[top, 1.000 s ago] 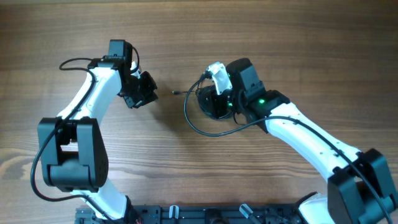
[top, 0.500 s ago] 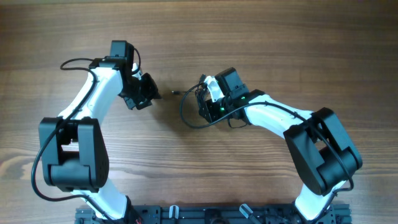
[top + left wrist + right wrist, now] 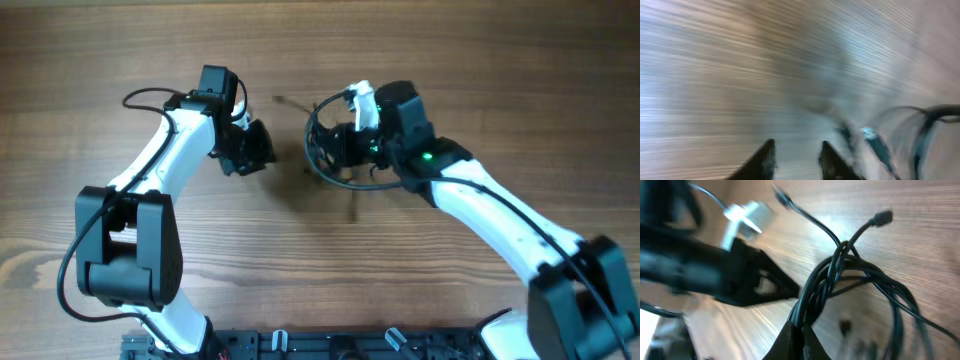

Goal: Untangle cables

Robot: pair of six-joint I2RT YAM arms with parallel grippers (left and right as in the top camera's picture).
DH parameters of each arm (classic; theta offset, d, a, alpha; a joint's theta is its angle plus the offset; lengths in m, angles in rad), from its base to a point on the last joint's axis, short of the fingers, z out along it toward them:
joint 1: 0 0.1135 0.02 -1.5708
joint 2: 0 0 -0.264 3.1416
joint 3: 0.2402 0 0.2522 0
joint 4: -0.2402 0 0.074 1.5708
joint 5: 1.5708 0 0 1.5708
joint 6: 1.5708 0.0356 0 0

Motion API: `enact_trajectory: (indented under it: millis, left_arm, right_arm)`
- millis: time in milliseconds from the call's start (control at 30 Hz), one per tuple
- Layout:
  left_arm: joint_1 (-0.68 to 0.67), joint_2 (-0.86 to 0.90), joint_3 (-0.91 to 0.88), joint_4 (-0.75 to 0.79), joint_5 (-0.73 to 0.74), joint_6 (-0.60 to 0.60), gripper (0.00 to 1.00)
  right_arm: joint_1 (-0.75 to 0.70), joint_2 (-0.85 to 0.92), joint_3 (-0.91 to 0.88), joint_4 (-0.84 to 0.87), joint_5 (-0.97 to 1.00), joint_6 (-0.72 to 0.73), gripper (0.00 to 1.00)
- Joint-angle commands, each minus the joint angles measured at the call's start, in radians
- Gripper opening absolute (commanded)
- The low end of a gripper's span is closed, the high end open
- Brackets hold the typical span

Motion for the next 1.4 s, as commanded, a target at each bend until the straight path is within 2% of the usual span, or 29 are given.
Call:
enact_trajectory:
  millis: [0,67,133,300,367,567,600,667,767,867,900,933,967,1000,1033,1100,1200,1267,1367]
  left_arm:
    - [-0.003,-0.004,-0.005,0.037,0.390,0.262,0.40]
    - [-0.005,-0.004,-0.005,0.047,0.502,0.330,0.45]
    - [-0.004,-0.004,-0.005,0.045,0.518,0.387,0.51]
    - [-0.005,-0.004,-0.005,0.043,0.506,0.452,0.59]
    - [-0.005,-0.004,-0.005,0.043,0.483,0.444,0.67]
    - [-0.064,-0.004,-0.005,0.094,0.383,0.444,0.70]
    - [-0.086,-0.004,-0.005,0.121,0.345,0.431,0.70]
    - [-0.119,-0.004,-0.005,0.177,0.200,0.274,0.75]
    - [-0.161,-0.004,-0.005,0.238,0.202,0.260,0.75]
    - [-0.206,0.032,-0.005,0.267,0.131,0.152,0.75]
    - [-0.216,0.051,-0.005,0.275,0.131,0.151,0.75]
    - [-0.227,0.080,-0.005,0.283,0.131,0.151,0.73]
    - [-0.238,0.109,-0.005,0.288,0.131,0.152,0.58]
    - [-0.239,0.125,-0.005,0.289,0.130,0.152,0.04]
    - [-0.238,0.131,-0.005,0.287,0.130,0.152,0.04]
    - [-0.221,0.126,-0.004,0.283,0.131,0.179,0.04]
    - [-0.208,0.092,-0.004,0.244,0.181,0.406,0.04]
    - [-0.208,0.050,-0.004,0.222,0.181,0.472,0.04]
    - [-0.211,-0.050,-0.004,0.150,0.181,0.562,0.04]
  right_arm:
    - [-0.003,-0.035,0.008,-0.013,0.022,0.219,0.04]
    - [-0.010,-0.035,0.008,-0.013,0.018,0.298,0.04]
    - [-0.044,-0.035,0.008,-0.013,-0.026,0.380,0.04]
    - [-0.116,-0.034,0.007,-0.105,-0.026,0.365,0.04]
    - [-0.127,-0.034,0.003,-0.150,-0.024,0.309,0.04]
    - [-0.127,-0.034,0.003,-0.208,-0.020,0.266,0.04]
    - [-0.127,-0.034,0.003,-0.208,-0.021,0.267,0.04]
    - [-0.127,-0.034,0.003,-0.208,-0.025,0.267,0.04]
    - [-0.127,-0.034,0.003,-0.208,-0.045,0.267,0.04]
    - [-0.127,-0.034,0.003,-0.208,-0.047,0.266,0.04]
    - [-0.127,-0.034,0.003,-0.208,-0.047,0.266,0.04]
    - [-0.127,-0.034,0.003,-0.208,-0.047,0.264,0.04]
    - [-0.127,-0.034,0.003,-0.208,-0.040,0.262,0.04]
    - [-0.127,-0.034,0.003,-0.208,-0.013,0.253,0.04]
    - [-0.129,-0.034,0.003,-0.206,0.000,0.227,0.04]
    - [-0.183,-0.043,0.004,-0.190,-0.126,0.143,0.04]
    - [-0.336,-0.059,0.004,-0.161,-0.397,0.113,0.04]
    - [-0.406,-0.059,0.004,-0.162,-0.402,0.107,0.04]
    - [-0.446,-0.058,0.003,-0.165,-0.177,0.107,0.04]
